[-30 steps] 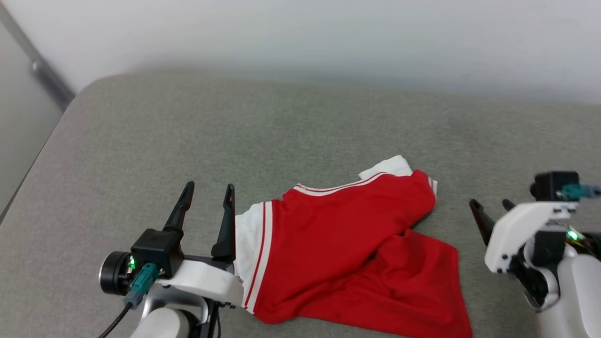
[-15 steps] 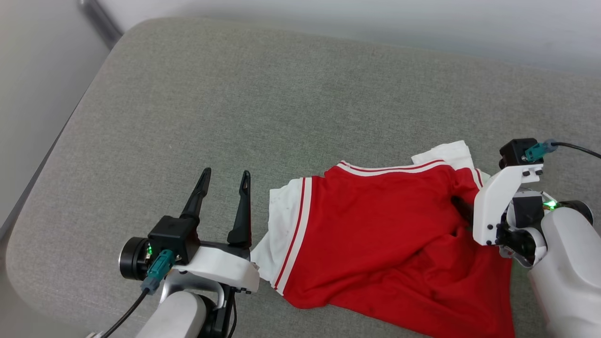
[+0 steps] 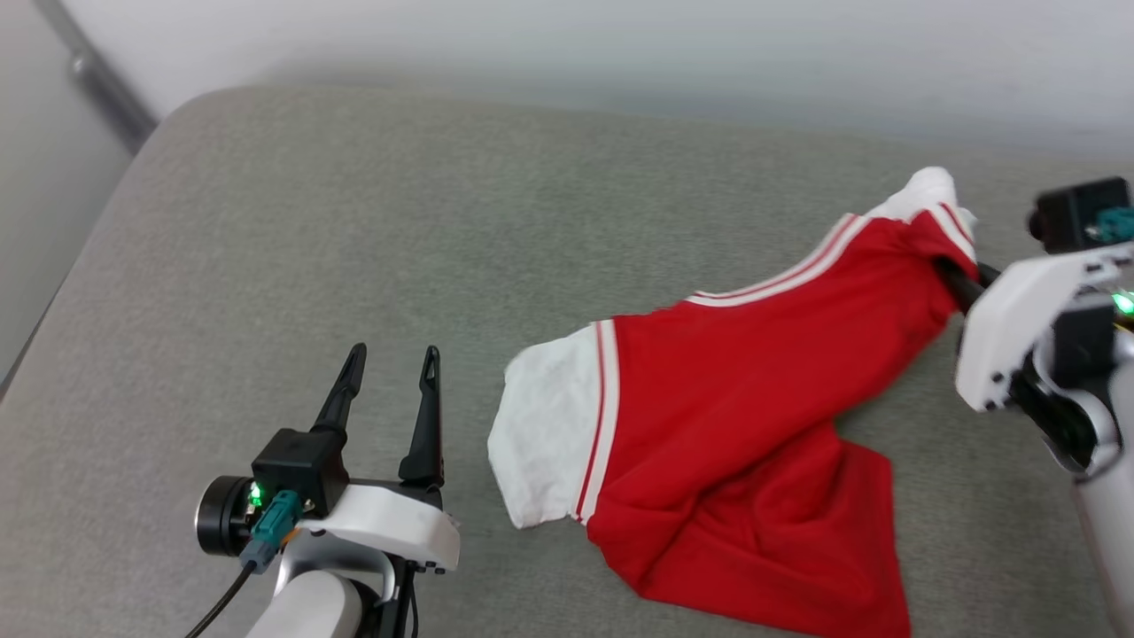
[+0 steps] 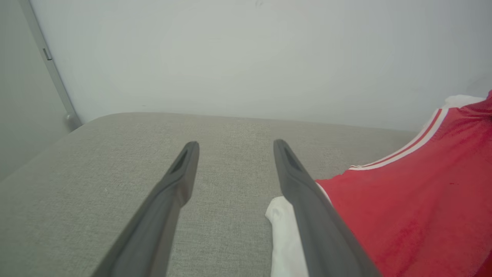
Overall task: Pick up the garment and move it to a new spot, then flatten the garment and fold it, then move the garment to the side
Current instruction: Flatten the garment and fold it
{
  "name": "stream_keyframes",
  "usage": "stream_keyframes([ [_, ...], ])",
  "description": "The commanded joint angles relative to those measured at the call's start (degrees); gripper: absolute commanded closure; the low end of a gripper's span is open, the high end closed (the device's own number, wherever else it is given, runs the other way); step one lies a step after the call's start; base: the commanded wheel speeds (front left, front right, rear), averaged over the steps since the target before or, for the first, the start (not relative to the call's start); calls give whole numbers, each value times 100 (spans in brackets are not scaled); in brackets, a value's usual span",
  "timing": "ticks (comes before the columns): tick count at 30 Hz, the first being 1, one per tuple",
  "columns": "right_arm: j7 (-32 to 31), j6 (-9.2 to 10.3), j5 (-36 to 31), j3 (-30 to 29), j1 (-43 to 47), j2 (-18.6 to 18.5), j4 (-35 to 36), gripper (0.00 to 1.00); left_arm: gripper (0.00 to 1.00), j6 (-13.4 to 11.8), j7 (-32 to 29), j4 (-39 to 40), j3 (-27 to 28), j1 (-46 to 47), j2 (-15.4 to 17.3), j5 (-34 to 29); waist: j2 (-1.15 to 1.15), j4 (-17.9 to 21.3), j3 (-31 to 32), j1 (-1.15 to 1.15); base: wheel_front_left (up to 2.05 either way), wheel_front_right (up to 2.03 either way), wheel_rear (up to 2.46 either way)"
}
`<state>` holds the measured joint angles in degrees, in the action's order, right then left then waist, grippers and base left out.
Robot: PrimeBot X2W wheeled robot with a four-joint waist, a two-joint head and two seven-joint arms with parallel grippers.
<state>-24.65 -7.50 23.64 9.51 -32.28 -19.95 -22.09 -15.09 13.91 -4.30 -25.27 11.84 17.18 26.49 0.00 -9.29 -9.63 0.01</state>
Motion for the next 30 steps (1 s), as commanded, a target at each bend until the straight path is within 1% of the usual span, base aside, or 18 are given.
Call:
stream_keyframes([
  [1, -86, 2, -96, -139, 331, -21, 195, 100, 0, -28, -14, 35, 19, -73, 17, 21, 0, 194, 140, -1, 0, 0, 0],
  [3, -283, 2, -268, -478, 739, 15, 590, 100, 0, -58, -56, 80, 11, -121, 37, 29, 0, 297, 178, -1, 0, 0, 0],
  [6, -615, 2, -399, -924, 1526, 274, 978, 100, 0, -94, -102, 141, 5, -180, 69, 35, 0, 400, 200, -1, 0, 0, 0],
  [8, -772, 2, -507, -1177, 2082, 460, 1012, 100, 0, -100, -141, 158, -5, -202, 92, 35, 0, 439, 211, -1, 0, 0, 0],
  [11, -864, 2, -569, -1426, 2710, 839, 827, 100, 0, -98, -185, 155, -14, -222, 123, 63, 0, 472, 239, -1, 0, 0, 0],
  [12, -867, 2, -562, -1480, 2852, 964, 740, 82, 0, -99, -194, 147, -14, -227, 132, 80, 0, 482, 250, -1, 0, 0, 0],
  [13, -850, 2, -575, -1514, 2981, 1058, 635, 51, 0, -100, -199, 144, -11, -240, 137, 96, 0, 491, 263, -1, 0, 0, 0],
  [14, -780, 2, -602, -1535, 3088, 1148, 560, 0, 0, -102, -213, 135, -7, -261, 140, 105, 0, 498, 276, -1, 0, 0, 0],
  [17, -247, 3, -604, -1699, 3120, 1327, 609, 0, 0, -109, -238, 124, 6, -329, 159, 139, 0, 525, 333, -1, 0, 0, 0],
  [21, 783, 2, -647, -1843, 3113, 1404, 996, 0, 0, -142, -257, 111, 33, -447, 216, 188, 0, 555, 478, -1, 0, 0, 0],
  [24, 1404, 2, -711, -1877, 3190, 1435, 1318, 0, 0, -179, -289, 137, 70, -560, 269, 225, 0, 584, 599, -1, 0, 0, 0],
  [30, 2252, 2, -1005, -1705, 3351, 1433, 1997, 0, 0, -266, -360, 224, 119, -768, 352, 289, 0, 631, 823, -1, 0, 0, 0],
])
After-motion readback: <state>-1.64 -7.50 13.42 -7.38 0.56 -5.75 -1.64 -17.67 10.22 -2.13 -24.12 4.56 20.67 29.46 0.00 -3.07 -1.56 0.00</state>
